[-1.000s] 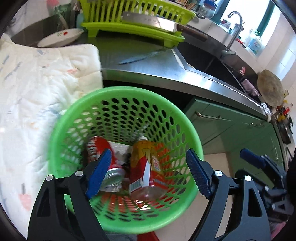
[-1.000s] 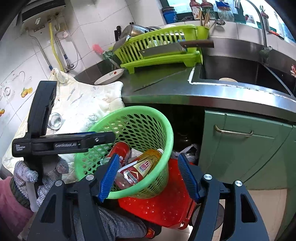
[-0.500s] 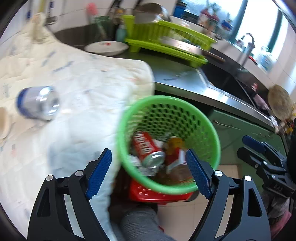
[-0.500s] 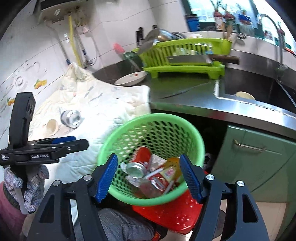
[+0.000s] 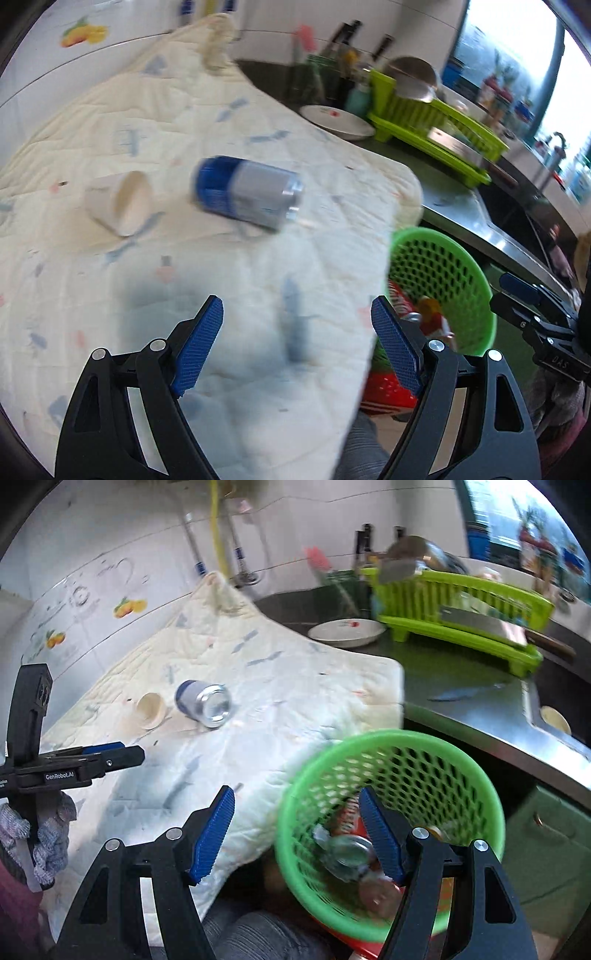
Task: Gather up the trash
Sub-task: 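Move both grippers back over the blue can and white cup on the mat, then grasp the blue and silver can with the right gripper while the left grasps the white paper cup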
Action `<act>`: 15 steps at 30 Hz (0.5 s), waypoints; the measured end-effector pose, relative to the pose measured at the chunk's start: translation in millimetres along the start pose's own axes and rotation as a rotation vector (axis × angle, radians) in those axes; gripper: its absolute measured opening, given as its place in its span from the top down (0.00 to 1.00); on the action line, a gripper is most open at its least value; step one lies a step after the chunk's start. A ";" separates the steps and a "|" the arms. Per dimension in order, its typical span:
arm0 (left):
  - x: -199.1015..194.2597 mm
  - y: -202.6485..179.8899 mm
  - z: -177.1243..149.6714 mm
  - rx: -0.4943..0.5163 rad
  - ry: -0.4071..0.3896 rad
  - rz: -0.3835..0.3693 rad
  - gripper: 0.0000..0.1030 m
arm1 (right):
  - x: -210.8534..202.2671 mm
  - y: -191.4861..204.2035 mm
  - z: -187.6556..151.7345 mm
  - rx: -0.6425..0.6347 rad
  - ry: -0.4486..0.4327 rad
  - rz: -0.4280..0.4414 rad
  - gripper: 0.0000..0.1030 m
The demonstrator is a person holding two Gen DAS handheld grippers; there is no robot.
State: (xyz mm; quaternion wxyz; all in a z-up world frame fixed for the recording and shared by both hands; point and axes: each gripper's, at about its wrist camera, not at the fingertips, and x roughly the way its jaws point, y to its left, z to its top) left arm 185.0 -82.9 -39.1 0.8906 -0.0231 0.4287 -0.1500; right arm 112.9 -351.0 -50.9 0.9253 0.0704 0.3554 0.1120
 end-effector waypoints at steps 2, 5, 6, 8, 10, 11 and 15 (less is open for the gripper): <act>-4.8 13.6 1.1 -0.021 -0.009 0.021 0.21 | 8.5 10.9 7.9 -0.026 0.009 0.017 0.35; -12.9 40.4 4.2 -0.058 -0.021 0.060 0.21 | 24.3 29.6 22.5 -0.074 0.026 0.047 0.34; -15.2 47.5 5.0 -0.070 -0.024 0.068 0.21 | 27.9 33.4 26.2 -0.087 0.031 0.052 0.34; -18.8 61.5 6.5 -0.092 -0.030 0.084 0.21 | 38.2 43.1 34.6 -0.120 0.047 0.070 0.34; -22.5 76.8 8.3 -0.118 -0.036 0.101 0.21 | 51.2 55.3 44.4 -0.158 0.064 0.086 0.32; -23.1 82.1 8.9 -0.127 -0.036 0.107 0.21 | 55.9 59.8 47.9 -0.171 0.071 0.096 0.30; -23.3 106.9 12.4 -0.168 -0.035 0.136 0.21 | 81.9 83.8 65.9 -0.243 0.101 0.113 0.30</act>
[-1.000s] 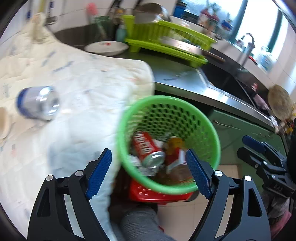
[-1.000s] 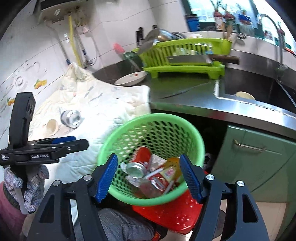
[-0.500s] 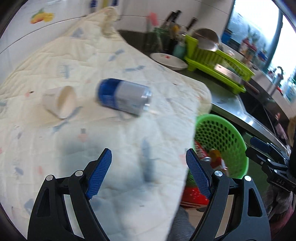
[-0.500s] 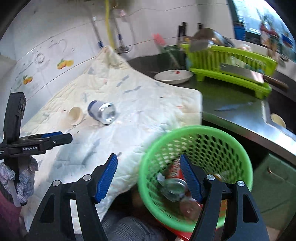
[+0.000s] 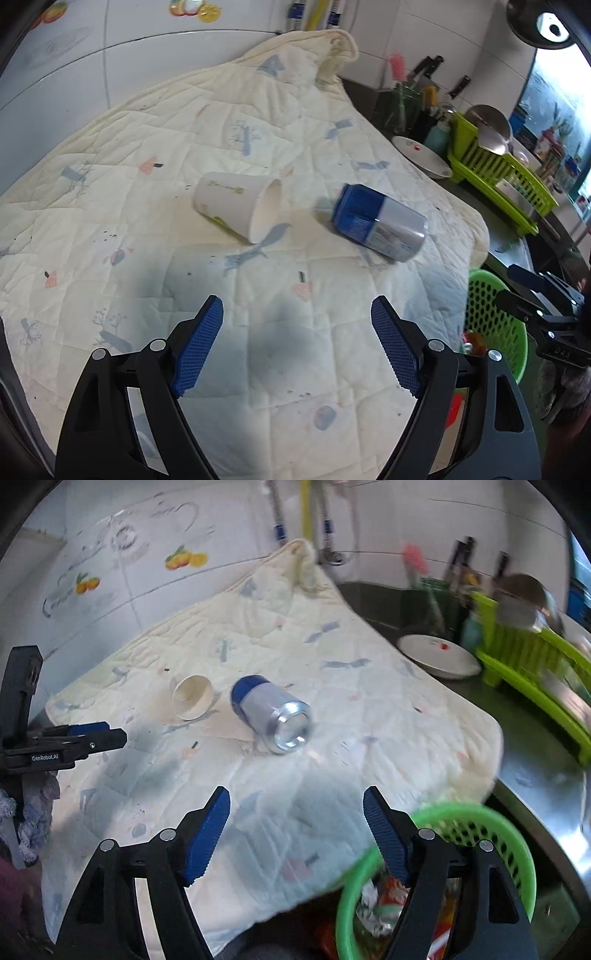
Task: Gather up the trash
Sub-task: 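Grasp the blue and silver can with the right gripper while the left grasps the white paper cup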
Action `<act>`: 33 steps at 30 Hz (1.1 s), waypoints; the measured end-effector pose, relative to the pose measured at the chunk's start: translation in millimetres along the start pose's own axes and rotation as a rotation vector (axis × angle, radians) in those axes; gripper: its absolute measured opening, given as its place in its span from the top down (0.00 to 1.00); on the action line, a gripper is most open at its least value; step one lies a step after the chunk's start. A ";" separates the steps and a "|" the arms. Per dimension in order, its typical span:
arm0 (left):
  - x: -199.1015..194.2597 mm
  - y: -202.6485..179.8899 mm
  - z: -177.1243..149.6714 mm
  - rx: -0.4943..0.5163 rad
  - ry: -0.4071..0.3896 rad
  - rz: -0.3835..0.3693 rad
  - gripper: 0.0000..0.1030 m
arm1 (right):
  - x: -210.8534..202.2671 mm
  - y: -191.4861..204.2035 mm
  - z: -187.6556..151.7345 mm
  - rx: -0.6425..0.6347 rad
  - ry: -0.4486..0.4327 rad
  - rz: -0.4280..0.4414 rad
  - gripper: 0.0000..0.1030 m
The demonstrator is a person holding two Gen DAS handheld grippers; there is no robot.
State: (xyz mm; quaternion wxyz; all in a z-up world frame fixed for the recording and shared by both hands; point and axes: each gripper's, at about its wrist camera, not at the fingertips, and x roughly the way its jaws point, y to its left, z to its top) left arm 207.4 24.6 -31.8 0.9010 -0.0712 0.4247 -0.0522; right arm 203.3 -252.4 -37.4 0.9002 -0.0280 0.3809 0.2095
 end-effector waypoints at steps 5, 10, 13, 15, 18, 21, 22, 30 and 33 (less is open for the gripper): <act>6.8 25.4 10.8 -0.034 0.004 0.028 0.21 | 32.1 19.6 30.3 -0.091 0.026 0.016 0.27; 14.3 47.1 21.1 -0.069 0.008 0.033 0.21 | 66.5 33.0 53.3 -0.170 0.069 0.031 0.25; 21.3 57.3 27.7 -0.082 0.013 0.049 0.21 | 87.5 38.3 64.4 -0.226 0.098 0.028 0.24; 25.2 62.2 31.7 -0.092 0.018 0.054 0.21 | 100.3 38.2 72.0 -0.245 0.114 0.028 0.23; 30.1 69.1 38.4 -0.104 0.021 0.058 0.21 | 119.5 38.7 83.4 -0.274 0.145 0.037 0.23; 35.4 73.6 44.9 -0.115 0.025 0.063 0.21 | 134.6 43.0 89.7 -0.304 0.173 0.049 0.23; 36.9 74.8 46.4 -0.121 0.027 0.063 0.21 | 139.9 44.9 90.8 -0.318 0.180 0.043 0.23; 57.2 81.2 63.3 -0.177 0.042 0.052 0.21 | 174.7 51.0 91.3 -0.386 0.235 0.021 0.23; 66.4 83.5 70.9 -0.218 0.047 0.031 0.19 | 182.5 51.7 90.9 -0.406 0.244 0.008 0.23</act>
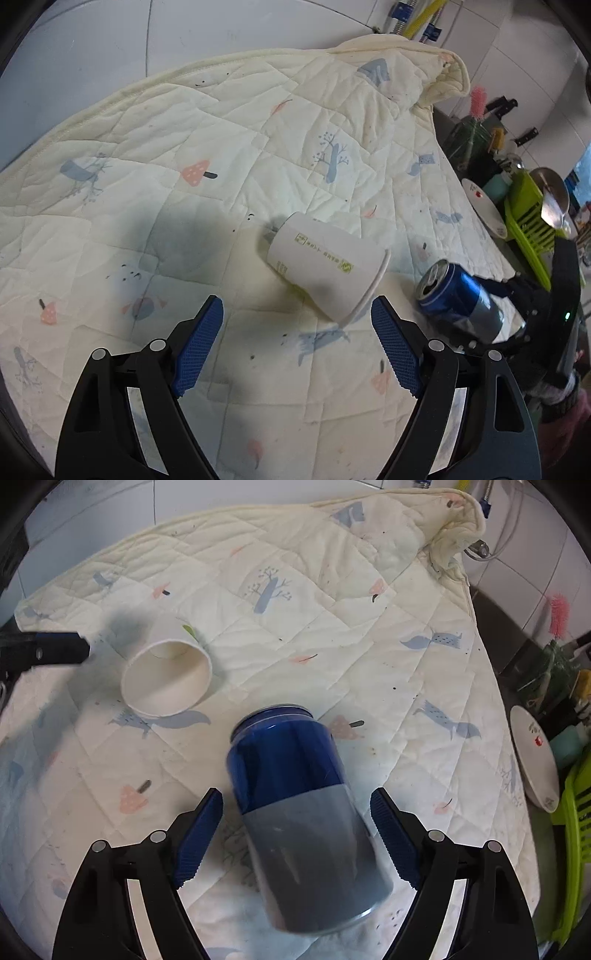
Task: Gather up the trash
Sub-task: 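Grasp the blue and silver can with the right gripper while the left grasps the white paper cup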
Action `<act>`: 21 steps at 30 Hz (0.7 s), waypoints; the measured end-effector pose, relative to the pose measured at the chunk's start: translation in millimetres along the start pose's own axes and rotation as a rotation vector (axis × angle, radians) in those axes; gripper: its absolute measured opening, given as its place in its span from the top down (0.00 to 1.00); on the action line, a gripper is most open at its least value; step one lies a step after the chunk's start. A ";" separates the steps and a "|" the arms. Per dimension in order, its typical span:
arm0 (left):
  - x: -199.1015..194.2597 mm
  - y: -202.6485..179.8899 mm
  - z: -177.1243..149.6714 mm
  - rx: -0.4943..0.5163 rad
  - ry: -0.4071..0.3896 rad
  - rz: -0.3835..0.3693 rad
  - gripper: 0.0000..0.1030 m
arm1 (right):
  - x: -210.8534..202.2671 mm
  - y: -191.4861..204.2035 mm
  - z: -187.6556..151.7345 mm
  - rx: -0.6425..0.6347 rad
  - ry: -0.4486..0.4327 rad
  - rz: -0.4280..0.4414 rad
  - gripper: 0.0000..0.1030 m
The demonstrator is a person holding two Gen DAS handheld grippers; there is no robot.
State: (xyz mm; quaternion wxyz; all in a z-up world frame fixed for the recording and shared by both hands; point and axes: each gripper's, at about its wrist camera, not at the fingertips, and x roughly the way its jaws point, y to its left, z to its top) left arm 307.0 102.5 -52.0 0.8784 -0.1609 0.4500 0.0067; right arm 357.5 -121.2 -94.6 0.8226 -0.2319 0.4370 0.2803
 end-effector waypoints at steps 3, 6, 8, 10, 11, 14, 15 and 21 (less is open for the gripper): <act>7.9 0.0 7.5 -0.045 0.003 -0.007 0.17 | 6.0 -1.5 1.8 -0.003 0.005 -0.008 0.23; 16.9 1.6 15.2 -0.098 0.015 -0.013 0.14 | 11.7 -3.3 1.6 -0.002 0.015 -0.008 0.26; 23.5 1.5 21.5 -0.131 0.022 -0.007 0.14 | 13.4 -3.6 0.2 -0.004 0.021 0.006 0.32; 28.9 2.1 26.2 -0.168 0.032 -0.009 0.13 | 12.6 -4.0 -2.0 -0.003 0.016 0.000 0.33; 31.6 1.5 28.2 -0.185 0.036 -0.013 0.13 | 10.9 -4.2 -3.7 -0.002 0.012 0.000 0.33; 37.4 0.4 31.6 -0.216 0.038 -0.005 0.11 | 6.1 -6.6 -8.4 0.028 0.007 0.005 0.34; 40.8 0.3 32.5 -0.233 0.046 -0.009 0.11 | 3.8 -7.8 -11.4 0.039 0.004 0.003 0.35; 60.8 5.5 34.5 -0.343 0.081 -0.038 0.11 | -13.6 -16.6 -30.8 0.110 -0.017 0.019 0.36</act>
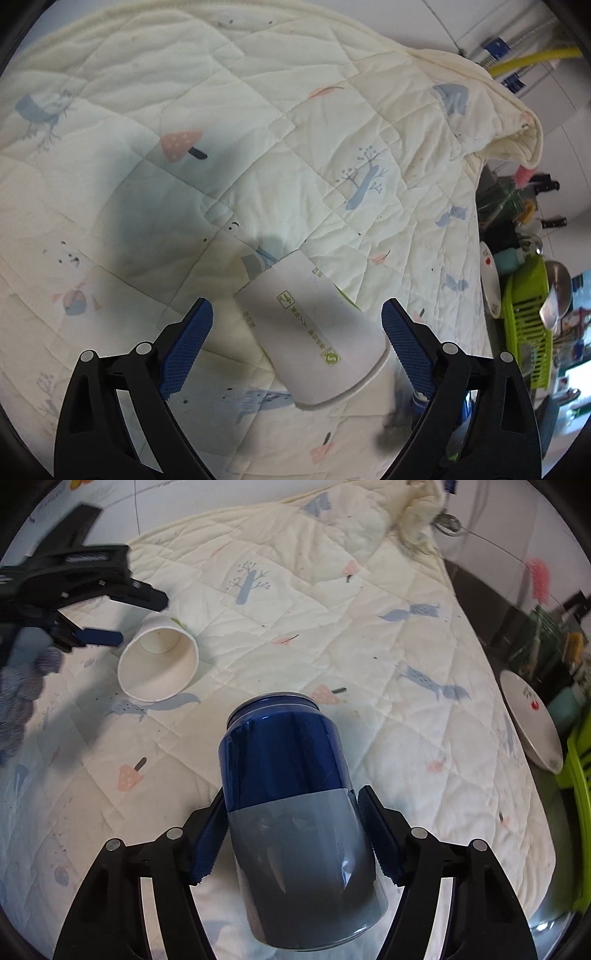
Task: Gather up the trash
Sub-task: 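Grasp the blue and silver can with the right gripper while the left grasps the white paper cup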
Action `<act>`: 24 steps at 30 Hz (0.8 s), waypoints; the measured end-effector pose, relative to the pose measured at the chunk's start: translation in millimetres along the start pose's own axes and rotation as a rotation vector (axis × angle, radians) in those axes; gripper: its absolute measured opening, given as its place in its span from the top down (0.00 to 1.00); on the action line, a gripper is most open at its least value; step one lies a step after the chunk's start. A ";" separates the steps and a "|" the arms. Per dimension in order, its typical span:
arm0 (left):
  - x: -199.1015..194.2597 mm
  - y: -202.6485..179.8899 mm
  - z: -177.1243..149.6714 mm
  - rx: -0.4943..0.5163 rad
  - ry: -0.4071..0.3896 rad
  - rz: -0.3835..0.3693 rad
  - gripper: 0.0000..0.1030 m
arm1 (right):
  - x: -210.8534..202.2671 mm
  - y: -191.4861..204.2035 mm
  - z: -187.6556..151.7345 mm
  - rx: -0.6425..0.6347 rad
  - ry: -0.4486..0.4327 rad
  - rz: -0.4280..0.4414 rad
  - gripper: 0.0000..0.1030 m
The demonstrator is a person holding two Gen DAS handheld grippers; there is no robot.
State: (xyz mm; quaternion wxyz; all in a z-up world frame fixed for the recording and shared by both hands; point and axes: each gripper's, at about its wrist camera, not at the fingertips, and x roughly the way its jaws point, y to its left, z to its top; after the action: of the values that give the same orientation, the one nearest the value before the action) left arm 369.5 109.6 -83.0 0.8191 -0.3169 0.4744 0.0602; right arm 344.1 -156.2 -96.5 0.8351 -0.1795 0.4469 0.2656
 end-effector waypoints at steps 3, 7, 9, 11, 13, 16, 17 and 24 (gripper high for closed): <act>7.3 -3.5 0.1 -0.016 0.010 0.008 0.11 | -12.3 -5.7 -8.8 0.030 -0.016 0.002 0.36; 17.2 -5.5 -0.8 -0.052 0.030 0.010 0.11 | -25.3 -11.3 -21.5 0.063 -0.030 -0.002 0.36; 22.3 -6.5 -2.0 -0.066 0.038 0.016 0.11 | -31.5 -12.6 -28.0 0.074 -0.035 -0.013 0.36; 27.8 -5.3 -3.5 -0.087 0.053 0.021 0.11 | -38.7 -14.7 -34.7 0.090 -0.046 -0.009 0.36; 32.1 -2.1 -4.6 -0.110 0.060 0.020 0.13 | -45.2 -16.3 -41.6 0.105 -0.054 -0.014 0.36; 35.1 0.6 -5.7 -0.116 0.054 0.019 0.15 | -55.1 -19.2 -52.8 0.132 -0.065 -0.016 0.36; 34.7 -0.3 -6.0 -0.106 0.052 0.016 0.21 | -58.1 -20.5 -56.6 0.141 -0.066 -0.016 0.36; 23.4 -5.8 -14.9 -0.048 0.057 -0.042 0.31 | -79.7 -27.9 -79.4 0.227 -0.087 -0.016 0.36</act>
State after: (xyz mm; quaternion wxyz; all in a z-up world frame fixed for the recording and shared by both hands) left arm 373.4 91.7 -104.6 0.7986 -0.3480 0.4890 0.0454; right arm 272.6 -243.7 -70.2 0.8708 -0.0757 0.4359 0.2142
